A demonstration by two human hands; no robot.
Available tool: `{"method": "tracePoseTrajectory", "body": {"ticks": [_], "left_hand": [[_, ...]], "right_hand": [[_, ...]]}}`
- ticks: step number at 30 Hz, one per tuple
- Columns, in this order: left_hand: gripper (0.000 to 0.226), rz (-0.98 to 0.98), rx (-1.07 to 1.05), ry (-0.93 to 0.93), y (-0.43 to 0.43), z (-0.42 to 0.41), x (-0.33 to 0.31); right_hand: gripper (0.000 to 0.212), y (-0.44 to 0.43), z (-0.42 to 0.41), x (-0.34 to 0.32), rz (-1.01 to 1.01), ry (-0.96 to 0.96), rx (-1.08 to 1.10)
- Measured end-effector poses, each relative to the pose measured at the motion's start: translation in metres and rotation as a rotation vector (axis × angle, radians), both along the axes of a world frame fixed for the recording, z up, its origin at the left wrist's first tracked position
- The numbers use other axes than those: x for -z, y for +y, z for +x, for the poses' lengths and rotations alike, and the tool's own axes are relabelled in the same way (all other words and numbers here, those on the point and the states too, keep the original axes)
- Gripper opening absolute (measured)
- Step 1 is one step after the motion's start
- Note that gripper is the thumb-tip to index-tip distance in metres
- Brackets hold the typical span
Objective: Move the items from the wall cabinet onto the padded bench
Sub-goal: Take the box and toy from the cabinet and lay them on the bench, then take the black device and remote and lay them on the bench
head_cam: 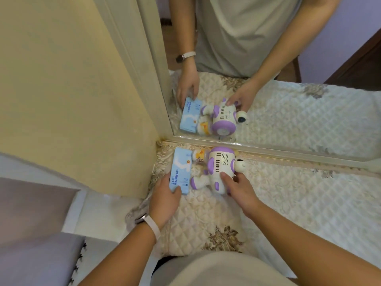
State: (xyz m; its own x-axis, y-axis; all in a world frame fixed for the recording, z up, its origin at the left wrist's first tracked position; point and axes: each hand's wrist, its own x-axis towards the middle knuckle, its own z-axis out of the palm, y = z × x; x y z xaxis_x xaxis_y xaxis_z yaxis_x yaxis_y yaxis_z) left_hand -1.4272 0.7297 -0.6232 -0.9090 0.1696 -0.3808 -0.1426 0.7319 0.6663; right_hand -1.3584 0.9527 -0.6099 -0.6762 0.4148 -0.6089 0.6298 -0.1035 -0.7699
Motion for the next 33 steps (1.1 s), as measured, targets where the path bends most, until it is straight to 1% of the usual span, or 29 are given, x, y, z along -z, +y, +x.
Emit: {"method": "tracePoseTrajectory", "body": {"ticks": [2,4,6,8,12,14,18,20,22,25,28,33], "left_hand": [[0.039,-0.018,0.011,0.021,0.0,0.009,-0.009],[0.044,-0.026,-0.001,0.05,0.002,0.019,-0.019],[0.045,-0.044,-0.016,0.081,0.007,0.034,-0.032],[0.045,-0.064,-0.02,0.13,0.012,0.052,-0.045],[0.049,-0.187,0.02,0.238,0.018,0.09,-0.065],[0.05,-0.246,0.04,0.292,0.021,0.108,-0.075],[0.05,-0.395,0.085,0.407,0.024,0.147,-0.096],[0.048,-0.463,0.069,0.443,0.023,0.171,-0.104],[0.047,-0.508,0.026,0.476,0.019,0.198,-0.111],[0.045,-0.568,-0.069,0.485,0.009,0.24,-0.122],[0.045,-0.611,-0.128,0.492,-0.008,0.283,-0.136],[0.041,-0.717,-0.228,0.542,-0.047,0.355,-0.146]], "right_hand": [[0.04,0.003,0.005,-0.003,0.043,-0.015,-0.037],[0.039,0.006,0.013,-0.009,0.083,-0.015,-0.079],[0.039,0.01,0.022,-0.016,0.137,0.004,-0.145],[0.041,0.015,0.03,-0.025,0.196,0.033,-0.247],[0.044,0.025,0.047,-0.043,0.312,0.126,-0.468],[0.049,0.028,0.055,-0.053,0.405,0.171,-0.579],[0.053,0.033,0.071,-0.066,0.64,0.336,-0.85],[0.056,0.03,0.077,-0.07,0.743,0.415,-1.006],[0.058,0.024,0.083,-0.073,0.806,0.492,-1.118],[0.062,0.004,0.095,-0.079,0.856,0.637,-1.255],[0.057,-0.024,0.113,-0.09,0.914,0.811,-1.394],[0.052,-0.077,0.145,-0.113,0.92,1.033,-1.594]]}}
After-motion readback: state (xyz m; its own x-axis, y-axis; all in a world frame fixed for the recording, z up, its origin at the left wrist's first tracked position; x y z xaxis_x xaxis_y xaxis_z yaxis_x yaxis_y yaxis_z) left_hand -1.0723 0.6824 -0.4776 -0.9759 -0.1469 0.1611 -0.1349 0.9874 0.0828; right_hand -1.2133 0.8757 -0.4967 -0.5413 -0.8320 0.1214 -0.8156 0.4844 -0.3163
